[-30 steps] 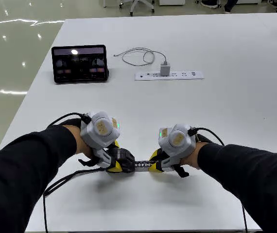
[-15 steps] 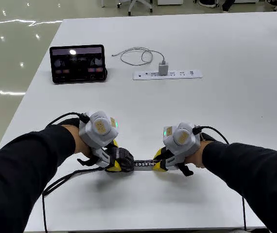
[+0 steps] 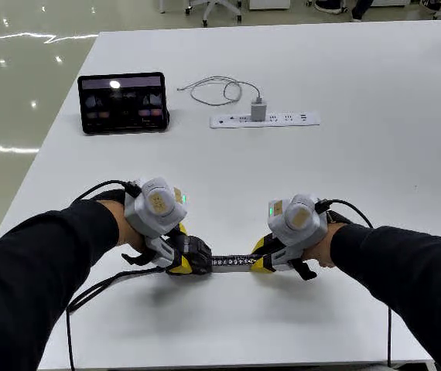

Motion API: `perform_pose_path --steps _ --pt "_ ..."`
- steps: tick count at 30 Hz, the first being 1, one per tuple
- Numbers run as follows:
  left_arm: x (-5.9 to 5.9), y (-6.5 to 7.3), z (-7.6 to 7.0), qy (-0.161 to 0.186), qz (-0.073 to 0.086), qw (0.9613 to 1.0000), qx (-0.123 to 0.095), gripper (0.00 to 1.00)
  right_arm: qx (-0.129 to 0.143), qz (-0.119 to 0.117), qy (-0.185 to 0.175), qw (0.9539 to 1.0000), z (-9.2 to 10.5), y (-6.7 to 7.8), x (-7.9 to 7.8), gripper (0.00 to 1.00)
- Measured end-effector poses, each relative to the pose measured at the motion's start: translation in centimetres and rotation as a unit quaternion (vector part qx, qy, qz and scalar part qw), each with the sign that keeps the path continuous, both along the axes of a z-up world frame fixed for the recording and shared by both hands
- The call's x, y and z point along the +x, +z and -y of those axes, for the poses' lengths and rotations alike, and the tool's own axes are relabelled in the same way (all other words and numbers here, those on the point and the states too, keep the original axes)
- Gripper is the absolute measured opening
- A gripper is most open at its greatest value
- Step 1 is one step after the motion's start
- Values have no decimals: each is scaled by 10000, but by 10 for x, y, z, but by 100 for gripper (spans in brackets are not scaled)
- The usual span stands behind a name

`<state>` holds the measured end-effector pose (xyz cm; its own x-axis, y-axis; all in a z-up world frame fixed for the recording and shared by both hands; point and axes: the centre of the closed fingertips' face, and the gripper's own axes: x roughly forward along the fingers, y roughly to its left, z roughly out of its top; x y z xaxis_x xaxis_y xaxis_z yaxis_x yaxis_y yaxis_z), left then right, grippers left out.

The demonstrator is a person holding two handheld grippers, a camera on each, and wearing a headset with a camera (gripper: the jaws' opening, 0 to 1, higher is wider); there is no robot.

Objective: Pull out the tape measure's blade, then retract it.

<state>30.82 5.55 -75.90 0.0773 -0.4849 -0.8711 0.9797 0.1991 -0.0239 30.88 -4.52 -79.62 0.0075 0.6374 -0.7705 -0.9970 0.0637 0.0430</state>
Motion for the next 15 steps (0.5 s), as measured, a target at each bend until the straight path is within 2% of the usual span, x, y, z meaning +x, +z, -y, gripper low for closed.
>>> perform_pose_path --steps 15 --pt "0 0 0 5 5 10000 -3 32 -26 -15 -30 10000 9 -1 2 10"
